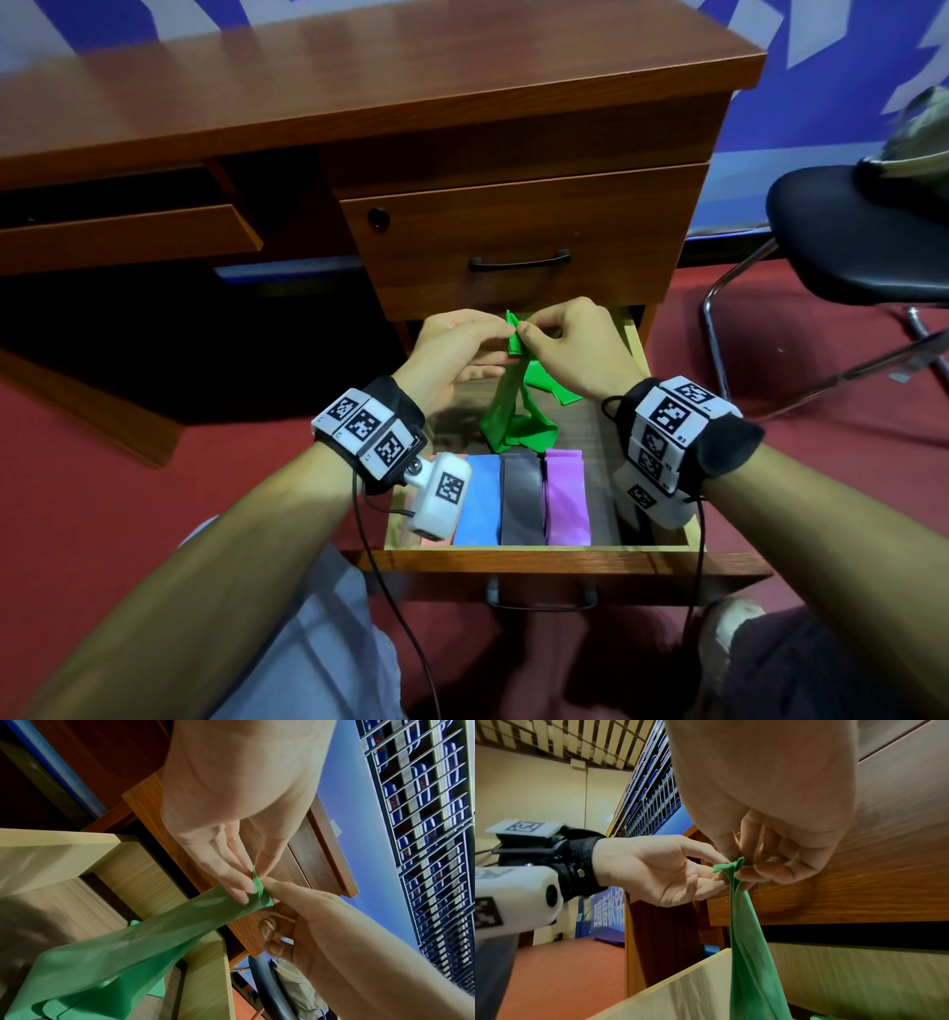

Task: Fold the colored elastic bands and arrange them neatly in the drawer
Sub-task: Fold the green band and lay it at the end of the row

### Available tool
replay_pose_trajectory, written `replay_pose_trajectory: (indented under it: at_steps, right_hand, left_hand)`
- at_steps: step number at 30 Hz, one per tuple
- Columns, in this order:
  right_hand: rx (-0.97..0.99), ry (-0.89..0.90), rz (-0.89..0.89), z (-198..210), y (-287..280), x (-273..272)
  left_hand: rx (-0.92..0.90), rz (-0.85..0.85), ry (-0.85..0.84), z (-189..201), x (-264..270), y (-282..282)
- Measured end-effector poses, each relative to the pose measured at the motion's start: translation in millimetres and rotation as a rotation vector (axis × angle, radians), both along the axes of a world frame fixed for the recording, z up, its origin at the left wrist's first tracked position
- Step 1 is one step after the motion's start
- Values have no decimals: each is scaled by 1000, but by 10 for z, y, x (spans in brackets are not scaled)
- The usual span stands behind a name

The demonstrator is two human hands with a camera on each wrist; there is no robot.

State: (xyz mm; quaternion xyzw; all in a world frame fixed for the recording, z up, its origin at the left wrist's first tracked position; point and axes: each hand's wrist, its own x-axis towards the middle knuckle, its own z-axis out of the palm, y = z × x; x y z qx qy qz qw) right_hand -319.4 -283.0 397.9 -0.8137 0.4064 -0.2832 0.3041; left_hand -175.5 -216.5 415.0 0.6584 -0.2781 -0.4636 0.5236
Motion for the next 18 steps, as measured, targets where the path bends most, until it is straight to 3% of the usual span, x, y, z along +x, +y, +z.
replay_pose_trajectory:
  at_steps: [9, 18]
  right_hand:
    - [-77, 31, 30, -9, -3, -4]
    - [6, -56, 73, 27, 10, -8]
  left_hand:
    - [18, -8, -5, -29, 19, -2]
    - [15, -5, 45, -48, 26, -7]
